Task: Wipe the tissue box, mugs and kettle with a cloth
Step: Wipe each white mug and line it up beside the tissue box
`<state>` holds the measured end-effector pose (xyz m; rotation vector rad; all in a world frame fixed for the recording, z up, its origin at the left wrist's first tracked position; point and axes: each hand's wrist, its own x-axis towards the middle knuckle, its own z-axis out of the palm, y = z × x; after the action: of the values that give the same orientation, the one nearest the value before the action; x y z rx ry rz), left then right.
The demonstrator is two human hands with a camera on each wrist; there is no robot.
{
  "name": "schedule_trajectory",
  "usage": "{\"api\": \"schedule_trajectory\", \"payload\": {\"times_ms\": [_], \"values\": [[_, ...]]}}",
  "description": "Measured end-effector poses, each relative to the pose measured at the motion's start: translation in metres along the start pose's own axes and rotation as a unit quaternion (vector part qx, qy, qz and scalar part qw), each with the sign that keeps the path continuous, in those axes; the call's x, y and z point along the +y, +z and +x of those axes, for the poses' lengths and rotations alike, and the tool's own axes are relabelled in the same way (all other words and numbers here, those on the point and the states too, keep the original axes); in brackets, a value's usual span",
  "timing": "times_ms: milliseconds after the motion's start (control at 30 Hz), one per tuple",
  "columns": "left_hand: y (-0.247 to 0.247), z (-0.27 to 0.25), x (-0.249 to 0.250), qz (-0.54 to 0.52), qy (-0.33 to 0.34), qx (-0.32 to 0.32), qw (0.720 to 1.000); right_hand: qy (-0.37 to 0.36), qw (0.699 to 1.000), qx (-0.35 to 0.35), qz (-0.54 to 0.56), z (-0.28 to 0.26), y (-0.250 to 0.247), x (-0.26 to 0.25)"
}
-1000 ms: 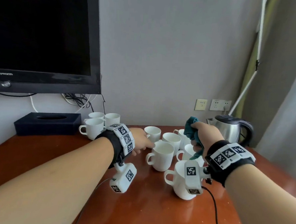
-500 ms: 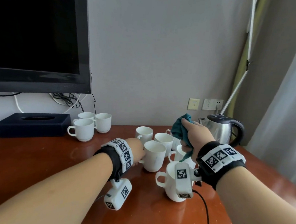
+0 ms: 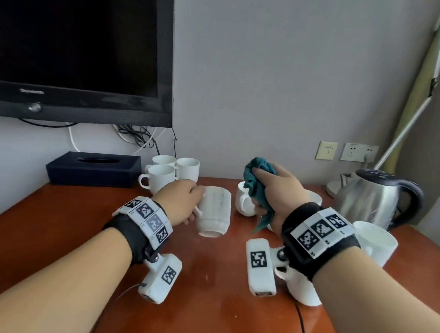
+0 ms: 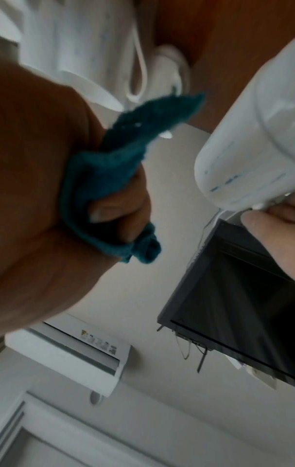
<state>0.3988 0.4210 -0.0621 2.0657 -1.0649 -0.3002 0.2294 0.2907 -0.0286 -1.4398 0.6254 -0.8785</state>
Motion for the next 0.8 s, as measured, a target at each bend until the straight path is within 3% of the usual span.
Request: {"api": "schedule_trajectory", "payload": {"times_ms": [233,367,800], "values": [[-0.015,-0.002,-0.050,-0.064,-0.028,0.040,0.997,0.031,0.998,-0.042,0.026,0.010,0.052,0.045],[-0.014,0.007,-0.060,-0.081,-0.034,0.042,0.995,0.055,0.992,-0.070,0.084,0.016,0.059,0.063],[0.000,0.021,-0.083,-0.149,-0.070,0.004,0.986,0.035,0.992,-0.058,0.107,0.022,0.068,0.104]]}}
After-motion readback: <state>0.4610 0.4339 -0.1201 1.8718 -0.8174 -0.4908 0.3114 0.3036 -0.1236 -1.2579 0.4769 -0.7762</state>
